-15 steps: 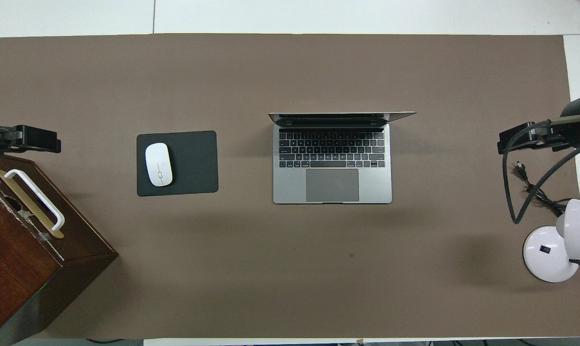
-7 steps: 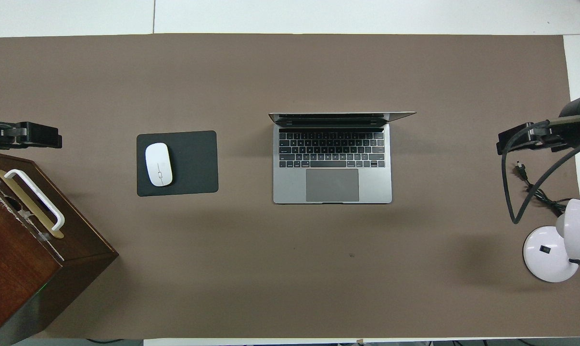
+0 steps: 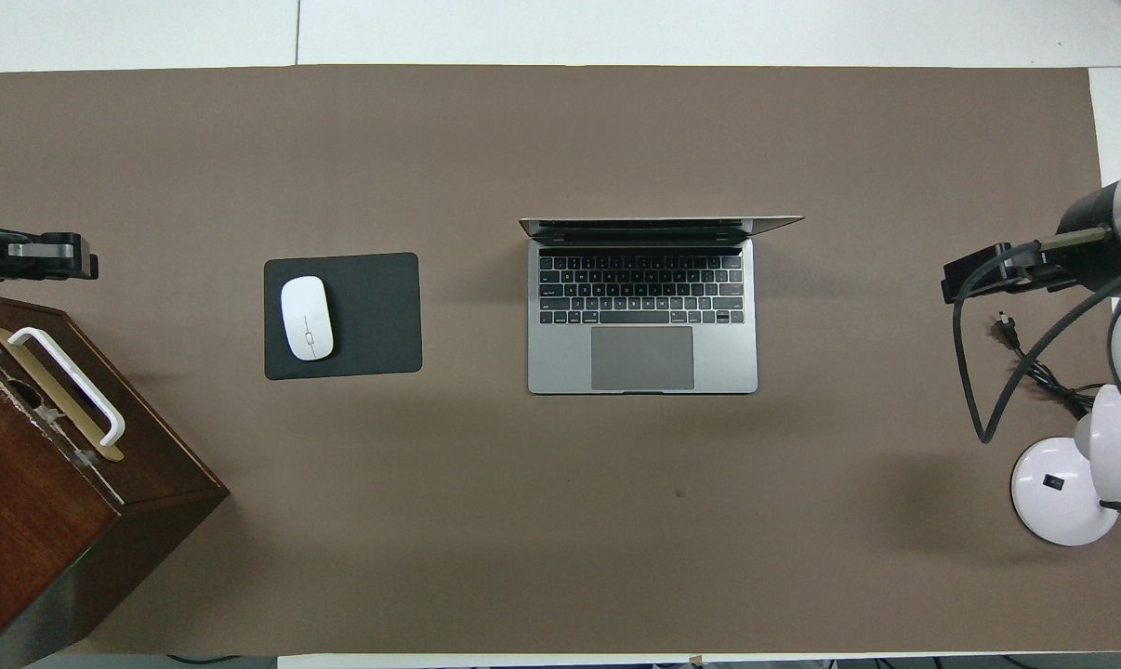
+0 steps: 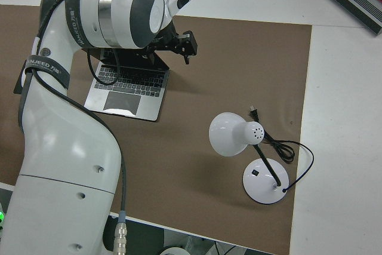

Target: Close laptop with both arms

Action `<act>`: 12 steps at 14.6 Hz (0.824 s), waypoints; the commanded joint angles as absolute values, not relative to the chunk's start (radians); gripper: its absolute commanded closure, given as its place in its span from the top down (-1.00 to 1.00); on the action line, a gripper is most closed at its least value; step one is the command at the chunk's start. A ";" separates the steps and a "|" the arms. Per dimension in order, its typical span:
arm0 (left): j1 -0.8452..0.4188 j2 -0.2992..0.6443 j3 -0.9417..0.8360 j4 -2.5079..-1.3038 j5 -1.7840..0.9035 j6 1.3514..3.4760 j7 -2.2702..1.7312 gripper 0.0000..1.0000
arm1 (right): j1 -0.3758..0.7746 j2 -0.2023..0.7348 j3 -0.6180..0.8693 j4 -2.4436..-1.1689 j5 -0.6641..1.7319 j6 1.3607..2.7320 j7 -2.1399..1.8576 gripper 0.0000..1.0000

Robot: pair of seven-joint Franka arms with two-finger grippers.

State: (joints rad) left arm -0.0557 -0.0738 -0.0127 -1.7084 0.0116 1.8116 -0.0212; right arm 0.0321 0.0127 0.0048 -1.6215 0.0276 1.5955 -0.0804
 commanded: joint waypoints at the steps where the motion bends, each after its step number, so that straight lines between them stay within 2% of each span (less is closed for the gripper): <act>1: -0.066 -0.092 -0.005 -1.741 -0.003 1.856 -0.017 -1.00 | 0.026 0.008 0.012 -1.624 0.052 1.620 -0.117 1.00; 7: -0.084 -0.094 -0.005 -1.768 -0.020 1.913 -0.015 -1.00 | 0.028 0.041 0.050 -1.570 0.041 1.649 -0.126 1.00; 10: -0.116 -0.142 -0.005 -1.882 -0.066 2.017 -0.018 -1.00 | 0.026 0.106 0.087 -1.487 0.037 1.638 -0.160 0.97; 12: -0.152 -0.181 -0.005 -1.972 -0.067 2.100 -0.023 -1.00 | 0.020 0.139 0.089 -1.467 0.037 1.643 -0.167 0.79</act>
State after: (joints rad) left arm -0.1139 -0.0980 -0.0164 -1.8388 -0.0515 2.0085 -0.0216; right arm 0.0367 0.0760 0.0804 -1.5324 0.0288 1.6493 -0.1289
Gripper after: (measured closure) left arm 0.991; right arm 0.070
